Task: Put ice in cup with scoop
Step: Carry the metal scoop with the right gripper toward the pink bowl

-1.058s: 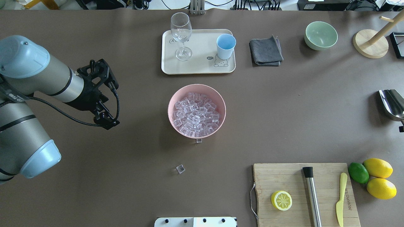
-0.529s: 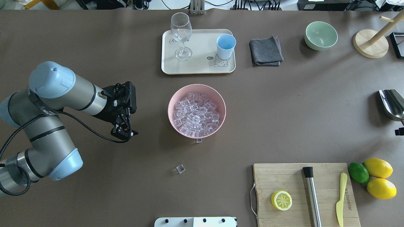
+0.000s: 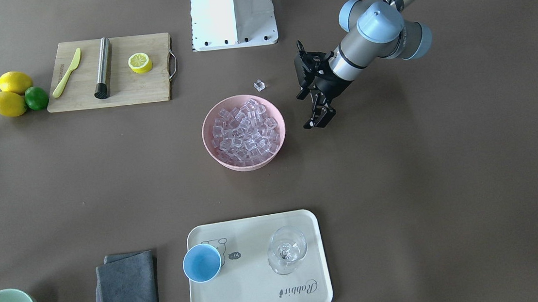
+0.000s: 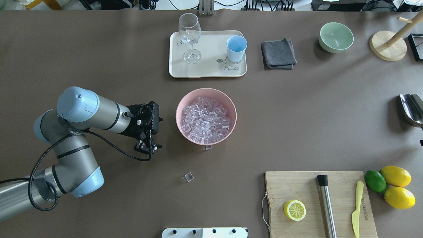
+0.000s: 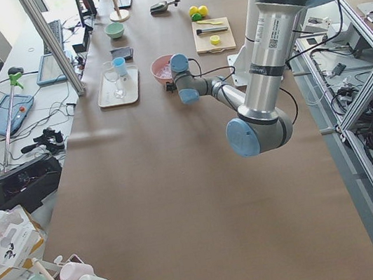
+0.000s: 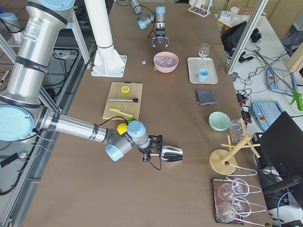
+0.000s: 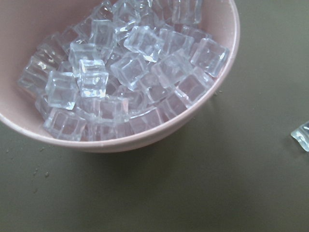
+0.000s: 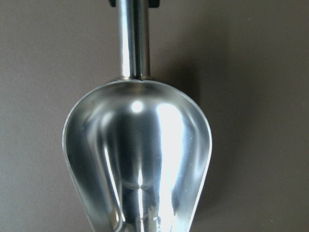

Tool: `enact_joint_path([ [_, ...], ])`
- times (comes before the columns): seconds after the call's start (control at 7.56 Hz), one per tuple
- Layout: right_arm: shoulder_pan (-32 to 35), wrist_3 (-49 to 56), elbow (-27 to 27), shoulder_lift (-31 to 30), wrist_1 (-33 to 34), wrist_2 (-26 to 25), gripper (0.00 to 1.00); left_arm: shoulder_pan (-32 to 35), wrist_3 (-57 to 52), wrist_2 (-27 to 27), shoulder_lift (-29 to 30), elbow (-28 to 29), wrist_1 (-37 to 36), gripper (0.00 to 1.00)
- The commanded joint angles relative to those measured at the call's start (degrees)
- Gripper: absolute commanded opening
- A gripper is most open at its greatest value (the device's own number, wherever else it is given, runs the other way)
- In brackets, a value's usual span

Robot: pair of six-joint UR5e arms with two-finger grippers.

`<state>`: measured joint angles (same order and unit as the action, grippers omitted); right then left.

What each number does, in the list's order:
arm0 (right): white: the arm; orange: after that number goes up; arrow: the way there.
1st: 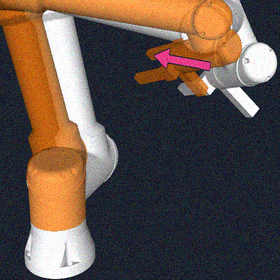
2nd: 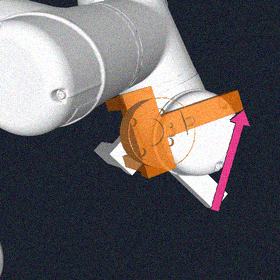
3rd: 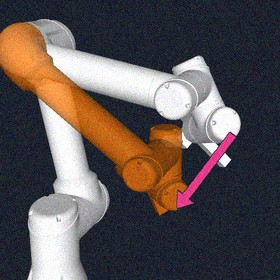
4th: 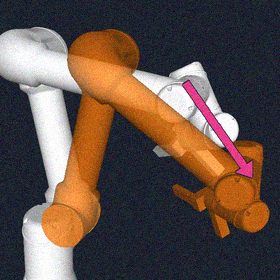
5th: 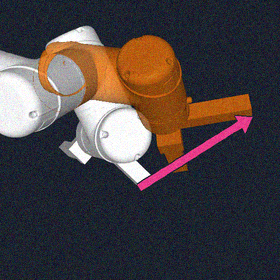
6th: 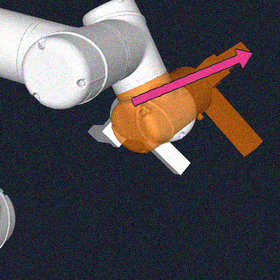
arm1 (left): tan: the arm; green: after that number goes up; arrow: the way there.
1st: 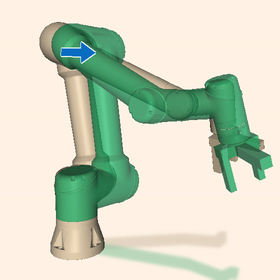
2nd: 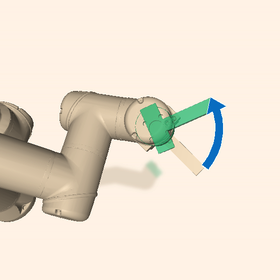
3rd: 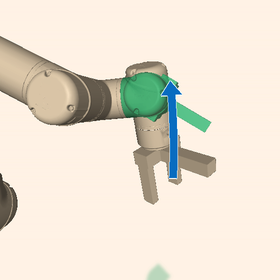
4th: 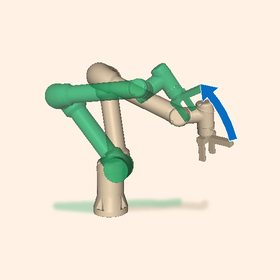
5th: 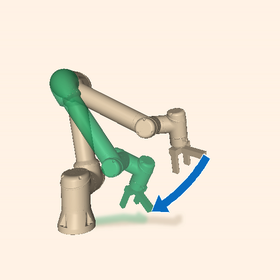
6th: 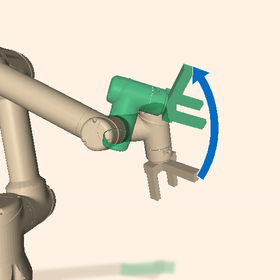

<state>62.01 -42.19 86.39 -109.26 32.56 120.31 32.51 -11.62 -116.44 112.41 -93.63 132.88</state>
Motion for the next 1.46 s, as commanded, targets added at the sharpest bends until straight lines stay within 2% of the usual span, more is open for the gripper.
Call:
enact_joint_path([
  [0.0,0.0,0.6,0.2,-0.4,-0.6,0.4,0.0,-0.9,-0.2,1.0,4.7,8.6,6.8,1.0],
  [0.26,0.2,1.7,4.0,-0.5,-0.1,0.8,0.0,-0.9,-0.2,1.1,6.1,10.5,7.0,1.0],
  [0.4,0.3,2.0,8.1,-1.5,1.7,1.0,0.0,-0.9,-0.2,1.0,6.6,10.7,6.7,1.0],
  [0.53,0.4,4.0,12.6,-1.1,8.2,2.5,0.0,-0.8,-0.1,1.0,7.2,11.3,6.4,1.0],
  [0.66,1.2,9.6,15.6,0.0,12.5,6.3,0.0,-0.3,0.0,0.7,7.9,11.7,6.2,1.0],
  [0.79,1.5,12.5,18.0,1.3,14.2,8.7,0.0,0.3,0.2,0.3,9.0,11.8,4.8,0.99],
  [0.93,1.5,14.7,17.9,3.7,16.5,9.2,0.0,0.5,0.6,-0.6,9.1,11.8,4.2,0.99],
  [1.06,1.9,17.8,19.4,7.1,22.0,10.5,0.0,0.7,5.5,-1.6,9.2,11.8,4.1,0.99],
  [1.19,2.6,23.5,22.0,8.4,27.9,11.0,0.0,0.7,6.3,-1.9,9.2,11.9,4.0,0.99],
  [1.32,3.0,27.0,25.1,8.4,30.7,10.9,0.0,0.7,6.9,-1.9,9.3,11.9,4.0,0.99],
])
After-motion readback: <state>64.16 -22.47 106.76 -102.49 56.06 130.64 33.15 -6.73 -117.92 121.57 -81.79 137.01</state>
